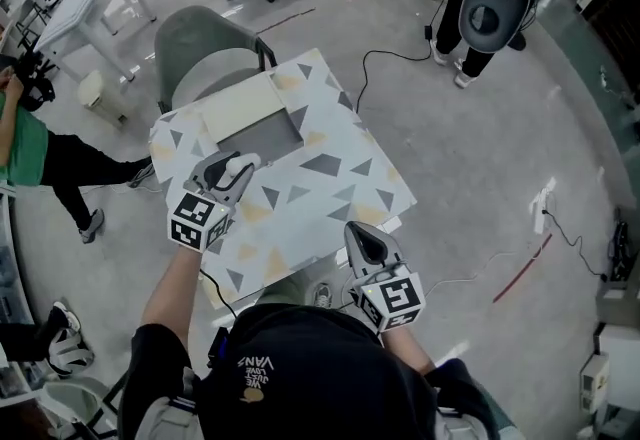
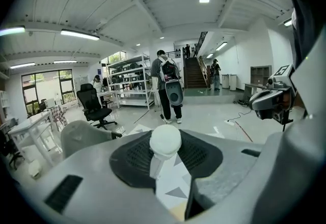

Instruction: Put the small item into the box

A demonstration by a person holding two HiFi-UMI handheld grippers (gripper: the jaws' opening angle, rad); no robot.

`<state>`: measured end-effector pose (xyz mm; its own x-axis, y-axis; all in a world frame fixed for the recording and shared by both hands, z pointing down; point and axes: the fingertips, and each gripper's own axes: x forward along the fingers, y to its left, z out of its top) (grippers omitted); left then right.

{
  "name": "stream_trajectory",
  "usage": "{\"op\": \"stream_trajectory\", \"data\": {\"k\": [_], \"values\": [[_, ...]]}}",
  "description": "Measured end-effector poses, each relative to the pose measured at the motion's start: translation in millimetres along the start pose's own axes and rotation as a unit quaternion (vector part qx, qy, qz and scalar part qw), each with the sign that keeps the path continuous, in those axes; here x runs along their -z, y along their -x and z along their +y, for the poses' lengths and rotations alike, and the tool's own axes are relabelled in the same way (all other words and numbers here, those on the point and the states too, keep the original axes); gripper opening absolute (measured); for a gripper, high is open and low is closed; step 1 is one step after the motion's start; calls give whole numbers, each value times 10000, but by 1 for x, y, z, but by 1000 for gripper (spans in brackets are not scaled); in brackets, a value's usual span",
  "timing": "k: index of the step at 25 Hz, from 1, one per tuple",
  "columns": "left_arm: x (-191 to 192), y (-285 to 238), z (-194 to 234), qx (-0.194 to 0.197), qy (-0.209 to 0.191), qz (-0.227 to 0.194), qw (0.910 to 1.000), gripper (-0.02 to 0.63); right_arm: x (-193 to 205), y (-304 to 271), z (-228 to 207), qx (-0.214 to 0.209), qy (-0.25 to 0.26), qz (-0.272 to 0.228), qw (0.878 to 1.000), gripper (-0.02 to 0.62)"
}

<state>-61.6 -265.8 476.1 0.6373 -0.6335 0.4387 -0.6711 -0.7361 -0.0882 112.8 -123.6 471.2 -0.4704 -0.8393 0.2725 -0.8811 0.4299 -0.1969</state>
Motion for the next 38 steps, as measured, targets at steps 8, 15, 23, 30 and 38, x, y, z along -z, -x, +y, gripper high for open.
{"op": "stream_trajectory", "data": {"k": [8,15,23,30,38], "values": [[36,-55,38,215,-127,753,9968,140,4,-35,-9,88,-135,112,9998,0],[81,-102,59,390,-1,1341,9902,140,17,-54,-16,248,-241,306,9989,0],[131,-149,77,400,146,1929,9803,140,34,-66,-24,473,-409,545,9966,0],[159,-179,83,564,474,2330,9697,140,46,-69,-38,684,-500,705,9939,0],[185,-197,76,879,843,2643,9567,140,53,-77,-48,736,-534,827,9924,0]]}}
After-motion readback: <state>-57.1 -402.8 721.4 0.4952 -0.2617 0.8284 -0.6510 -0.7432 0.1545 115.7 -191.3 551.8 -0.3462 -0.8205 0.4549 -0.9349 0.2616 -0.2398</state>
